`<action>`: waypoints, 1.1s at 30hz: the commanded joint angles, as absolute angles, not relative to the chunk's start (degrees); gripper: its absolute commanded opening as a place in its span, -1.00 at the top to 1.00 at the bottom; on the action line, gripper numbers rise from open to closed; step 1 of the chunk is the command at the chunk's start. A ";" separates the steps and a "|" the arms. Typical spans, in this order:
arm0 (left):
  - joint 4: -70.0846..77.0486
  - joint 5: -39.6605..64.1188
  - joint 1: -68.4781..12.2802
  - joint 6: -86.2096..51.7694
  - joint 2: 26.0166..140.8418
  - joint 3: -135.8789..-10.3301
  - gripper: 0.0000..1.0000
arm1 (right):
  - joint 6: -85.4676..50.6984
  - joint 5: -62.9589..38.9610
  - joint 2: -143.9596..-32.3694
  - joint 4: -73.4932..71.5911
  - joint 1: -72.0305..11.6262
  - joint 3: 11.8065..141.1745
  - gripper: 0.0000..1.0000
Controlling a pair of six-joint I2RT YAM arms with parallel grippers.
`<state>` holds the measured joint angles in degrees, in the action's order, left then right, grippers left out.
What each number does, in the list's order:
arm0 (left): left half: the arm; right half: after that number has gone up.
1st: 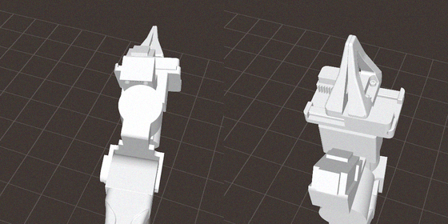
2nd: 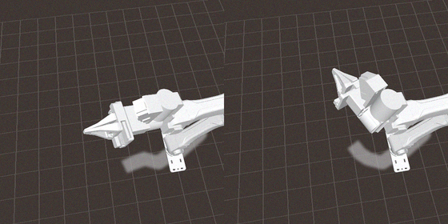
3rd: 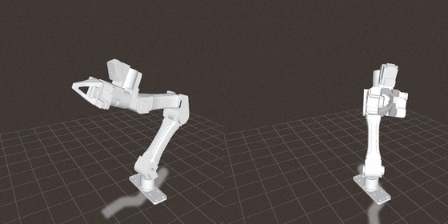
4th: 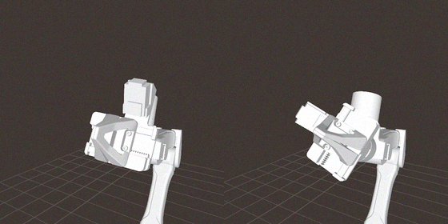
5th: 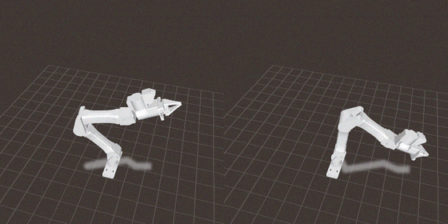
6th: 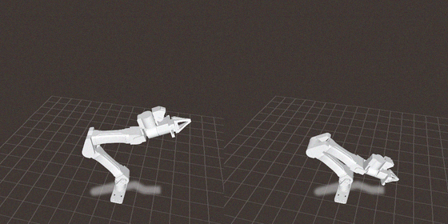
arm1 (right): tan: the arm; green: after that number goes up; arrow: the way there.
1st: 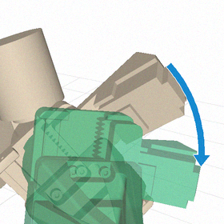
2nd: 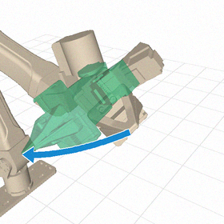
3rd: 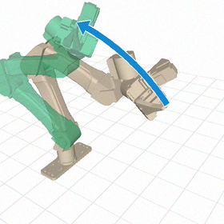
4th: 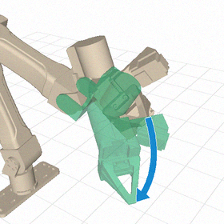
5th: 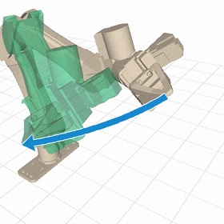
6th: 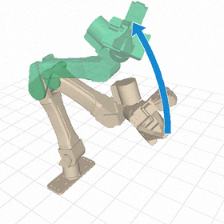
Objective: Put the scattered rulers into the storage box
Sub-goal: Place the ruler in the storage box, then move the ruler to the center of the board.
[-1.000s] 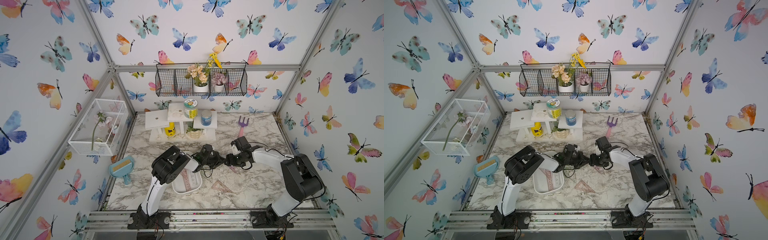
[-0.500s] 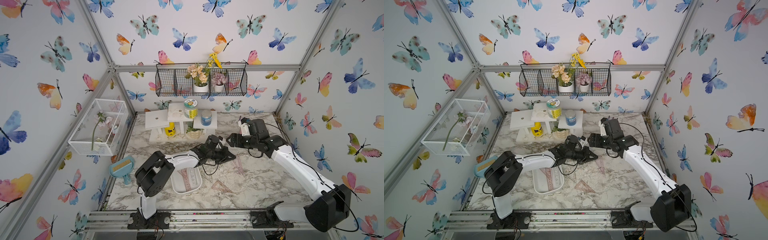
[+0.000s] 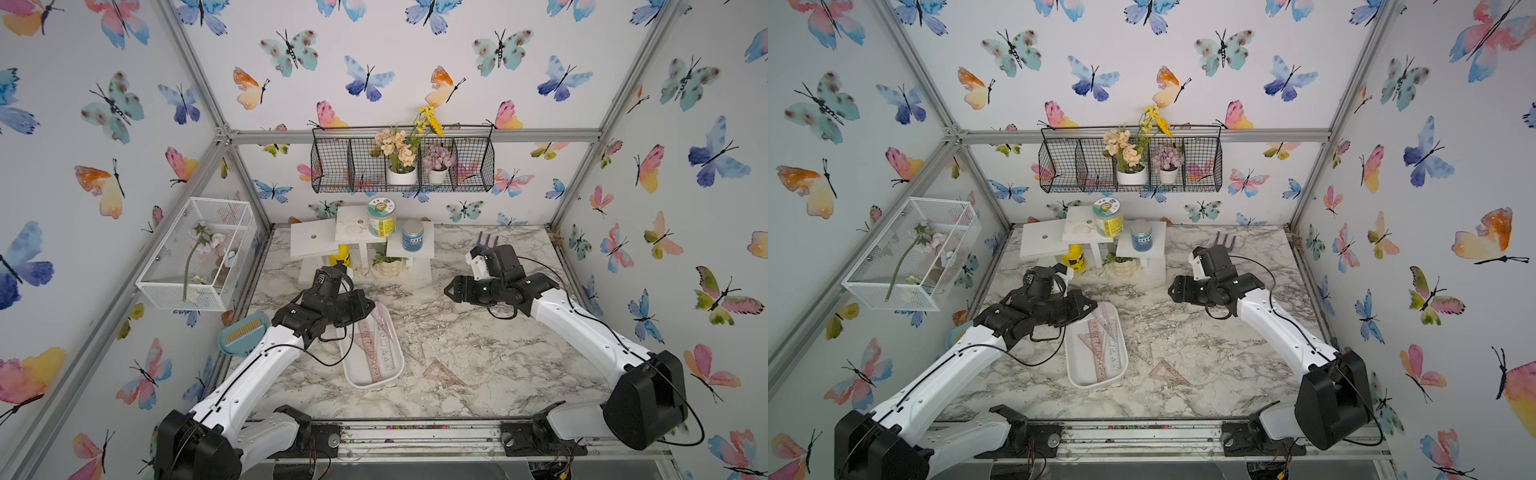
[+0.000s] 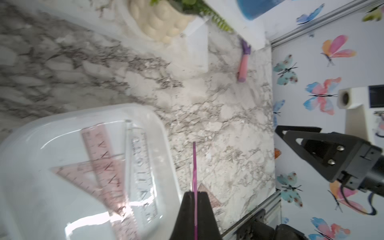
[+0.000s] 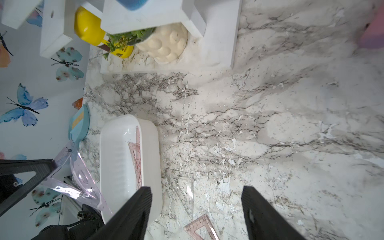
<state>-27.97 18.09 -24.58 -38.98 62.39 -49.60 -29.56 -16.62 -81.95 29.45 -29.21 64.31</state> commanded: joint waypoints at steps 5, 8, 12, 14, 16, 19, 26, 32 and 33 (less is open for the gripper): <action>-37.16 12.75 -23.18 -33.89 64.37 -46.90 1.00 | -29.75 -13.44 -85.71 29.75 -35.09 64.46 -0.47; -36.79 10.60 -23.14 -33.66 65.85 -46.76 1.00 | -29.61 -8.68 -89.08 33.65 -38.94 65.04 -0.42; -36.12 10.92 -23.20 -33.49 66.93 -47.40 0.50 | -31.75 -2.96 -91.96 35.16 -45.10 63.89 -0.34; -36.32 10.44 -23.20 -33.66 66.34 -47.84 0.16 | -33.27 -2.92 -92.11 34.43 -46.65 62.41 -0.30; -37.00 9.22 -23.18 -33.75 65.05 -48.67 -0.10 | -34.97 -3.46 -91.45 33.07 -47.96 60.48 -0.29; -38.25 7.53 -23.15 -33.72 63.24 -51.02 -0.23 | -37.30 -3.77 -90.25 32.01 -50.57 57.87 -0.29; -39.59 8.79 -23.12 -33.31 61.18 -56.17 -0.23 | -42.91 -4.92 -89.56 29.90 -57.29 52.64 -0.30; -39.12 10.97 -23.20 -33.57 60.73 -57.73 -0.23 | -45.60 -6.05 -89.27 26.99 -59.41 49.51 -0.31; -39.01 11.29 -23.20 -33.68 60.73 -57.72 -0.23 | -45.62 -6.04 -89.58 26.74 -59.41 49.27 -0.31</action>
